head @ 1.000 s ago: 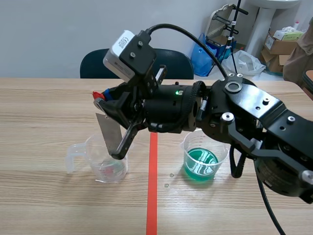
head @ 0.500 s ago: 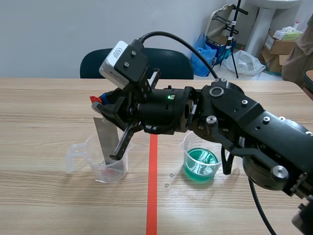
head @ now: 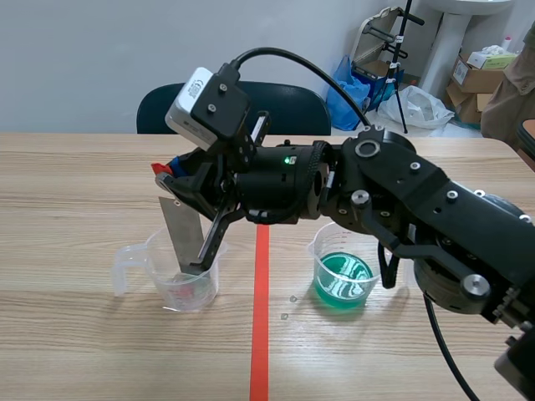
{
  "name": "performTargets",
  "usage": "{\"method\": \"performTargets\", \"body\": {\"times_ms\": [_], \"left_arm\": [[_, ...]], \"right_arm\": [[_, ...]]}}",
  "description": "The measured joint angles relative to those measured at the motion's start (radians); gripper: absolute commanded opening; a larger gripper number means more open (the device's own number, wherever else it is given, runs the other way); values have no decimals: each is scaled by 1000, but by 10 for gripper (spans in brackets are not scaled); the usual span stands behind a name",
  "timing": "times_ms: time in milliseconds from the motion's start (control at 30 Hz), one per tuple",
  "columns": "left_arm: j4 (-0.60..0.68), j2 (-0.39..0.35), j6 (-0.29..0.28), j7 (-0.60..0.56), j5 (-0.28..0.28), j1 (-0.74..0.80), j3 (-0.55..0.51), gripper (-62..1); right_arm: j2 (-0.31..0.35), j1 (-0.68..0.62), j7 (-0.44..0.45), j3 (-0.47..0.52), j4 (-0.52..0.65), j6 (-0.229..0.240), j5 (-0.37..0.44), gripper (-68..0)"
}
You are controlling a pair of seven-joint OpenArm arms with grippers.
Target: Do the redox reaction experiment
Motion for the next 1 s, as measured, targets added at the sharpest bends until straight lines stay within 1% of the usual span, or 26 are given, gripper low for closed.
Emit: {"method": "performTargets", "body": {"times_ms": [133, 167, 200, 233, 267, 300, 367, 400, 467, 533, 667, 1000], "left_arm": [[0, 0, 0, 0, 0, 0, 0, 14], [0, 0, 0, 0, 0, 0, 0, 14], [0, 0, 0, 0, 0, 0, 0, 14], [0, 0, 0, 0, 0, 0, 0, 14], [0, 0, 0, 0, 0, 0, 0, 14], [0, 0, 0, 0, 0, 0, 0, 14], [0, 0, 0, 0, 0, 0, 0, 14], [0, 0, 0, 0, 0, 0, 0, 14], [0, 0, 0, 0, 0, 0, 0, 14], [0, 0, 0, 0, 0, 0, 0, 14], [0, 0, 0, 0, 0, 0, 0, 14], [0, 0, 0, 0, 0, 0, 0, 14]], "right_arm": [[0, 0, 0, 0, 0, 0, -4, -668], [0, 0, 0, 0, 0, 0, -4, -657], [0, 0, 0, 0, 0, 0, -4, -624], [0, 0, 0, 0, 0, 2, -4, -572], [0, 0, 0, 0, 0, 12, -4, -504], [0, 0, 0, 0, 0, 24, -13, -422], [0, 0, 0, 0, 0, 64, -28, -260], [0, 0, 0, 0, 0, 90, -41, -204], [0, 0, 0, 0, 0, 129, -56, -138], [0, 0, 0, -1, 0, 134, -56, -101], [0, 0, 0, -1, 0, 133, -56, 1], [0, 0, 0, -1, 0, 133, -56, 4]]}}
